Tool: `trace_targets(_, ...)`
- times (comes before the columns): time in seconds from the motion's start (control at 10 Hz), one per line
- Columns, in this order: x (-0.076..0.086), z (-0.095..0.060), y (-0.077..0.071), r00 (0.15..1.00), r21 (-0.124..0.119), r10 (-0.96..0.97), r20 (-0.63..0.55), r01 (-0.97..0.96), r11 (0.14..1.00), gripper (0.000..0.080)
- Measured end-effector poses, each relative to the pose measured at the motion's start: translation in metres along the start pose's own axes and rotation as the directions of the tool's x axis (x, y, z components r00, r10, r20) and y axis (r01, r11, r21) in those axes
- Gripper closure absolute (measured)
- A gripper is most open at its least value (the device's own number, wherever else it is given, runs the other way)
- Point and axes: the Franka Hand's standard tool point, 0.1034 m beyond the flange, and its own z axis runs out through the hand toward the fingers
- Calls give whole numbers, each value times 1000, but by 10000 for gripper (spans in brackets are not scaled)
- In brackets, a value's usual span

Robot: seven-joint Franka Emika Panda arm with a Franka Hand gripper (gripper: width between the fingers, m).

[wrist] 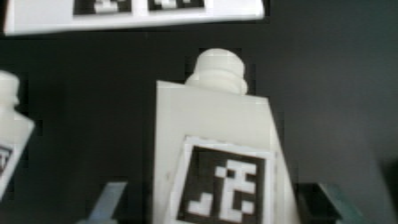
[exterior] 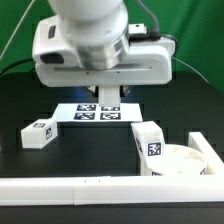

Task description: Assemble stool

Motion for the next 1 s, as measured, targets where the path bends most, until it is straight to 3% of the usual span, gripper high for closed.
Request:
trace_targets(0.1, -3, -11, -18, 998, -48, -2, -70, -2, 999, 475)
trace_targets(0.3, -5, -45, -73, 963, -67, -47, -264, 30, 997, 475)
trace_targets(0.4, -2, -50, -91, 935, -85, -55, -351, 26, 996, 475)
trace_targets(0.8, 7, -48, -97, 829, -63, -71, -554, 43, 997, 475)
trace_targets(1.0, 19, -47, -110, 691, -204, -224, -688, 113, 973, 475)
